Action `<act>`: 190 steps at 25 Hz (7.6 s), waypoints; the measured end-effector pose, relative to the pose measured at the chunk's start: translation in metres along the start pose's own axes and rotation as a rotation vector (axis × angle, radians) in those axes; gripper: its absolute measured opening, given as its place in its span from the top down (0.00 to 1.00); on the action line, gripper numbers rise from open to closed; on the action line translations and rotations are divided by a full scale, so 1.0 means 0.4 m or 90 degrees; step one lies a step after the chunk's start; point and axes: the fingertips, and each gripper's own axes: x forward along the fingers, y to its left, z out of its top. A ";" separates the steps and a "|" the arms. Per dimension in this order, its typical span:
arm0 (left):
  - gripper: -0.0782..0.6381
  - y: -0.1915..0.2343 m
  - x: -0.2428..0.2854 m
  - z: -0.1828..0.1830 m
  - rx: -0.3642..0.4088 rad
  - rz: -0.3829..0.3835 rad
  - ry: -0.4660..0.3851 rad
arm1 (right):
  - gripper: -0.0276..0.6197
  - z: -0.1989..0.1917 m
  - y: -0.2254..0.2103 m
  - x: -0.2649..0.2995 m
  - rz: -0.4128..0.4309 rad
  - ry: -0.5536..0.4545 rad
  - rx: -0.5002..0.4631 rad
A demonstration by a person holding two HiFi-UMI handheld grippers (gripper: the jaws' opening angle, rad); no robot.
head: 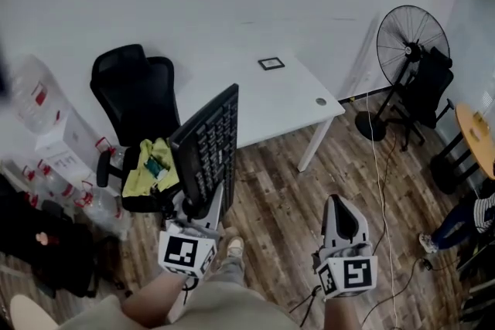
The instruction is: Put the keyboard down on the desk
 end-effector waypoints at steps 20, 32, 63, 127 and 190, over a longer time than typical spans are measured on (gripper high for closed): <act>0.77 0.307 0.539 -0.096 -0.095 -0.041 0.058 | 0.92 -0.079 -0.071 0.565 -0.009 0.071 0.005; 0.77 0.371 0.795 -0.192 -0.113 -0.001 0.097 | 0.92 -0.155 -0.252 0.836 0.008 0.081 0.017; 0.77 0.452 1.267 -0.283 -0.116 0.223 0.190 | 0.92 -0.262 -0.617 1.462 0.215 0.127 0.053; 0.72 0.444 1.729 -1.090 -0.704 -0.030 0.537 | 0.92 -0.623 -0.528 1.657 0.251 0.384 0.098; 0.85 0.542 1.454 -0.109 -0.054 0.035 0.144 | 0.92 0.064 -0.434 1.519 0.259 -0.012 0.044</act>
